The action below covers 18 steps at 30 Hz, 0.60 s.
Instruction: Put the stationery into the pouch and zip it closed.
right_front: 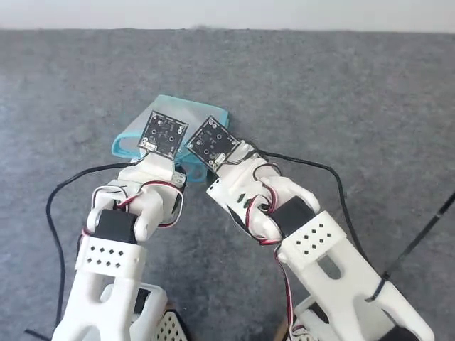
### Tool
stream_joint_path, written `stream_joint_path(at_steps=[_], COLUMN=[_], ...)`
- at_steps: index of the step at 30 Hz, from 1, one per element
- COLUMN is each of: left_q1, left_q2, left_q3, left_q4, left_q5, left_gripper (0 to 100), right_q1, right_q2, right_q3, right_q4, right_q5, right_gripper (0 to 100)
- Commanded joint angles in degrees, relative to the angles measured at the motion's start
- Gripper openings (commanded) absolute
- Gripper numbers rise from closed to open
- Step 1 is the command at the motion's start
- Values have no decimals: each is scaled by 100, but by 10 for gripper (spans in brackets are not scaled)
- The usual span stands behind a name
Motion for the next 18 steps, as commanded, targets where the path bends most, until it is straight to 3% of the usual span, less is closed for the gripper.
stream_joint_path(at_steps=[1, 18], left_q1=[-53, -53], left_q2=[-105, -105], left_q3=[-365, -356], left_q4=[9, 9], left_q5=[-97, -97], left_gripper=[12, 12], right_q1=[-75, -75], right_q2=[-251, 1631], right_q3=[-343, -1987], right_q4=[-101, 48], right_q5=[-18, 273], right_gripper=[280, 278])
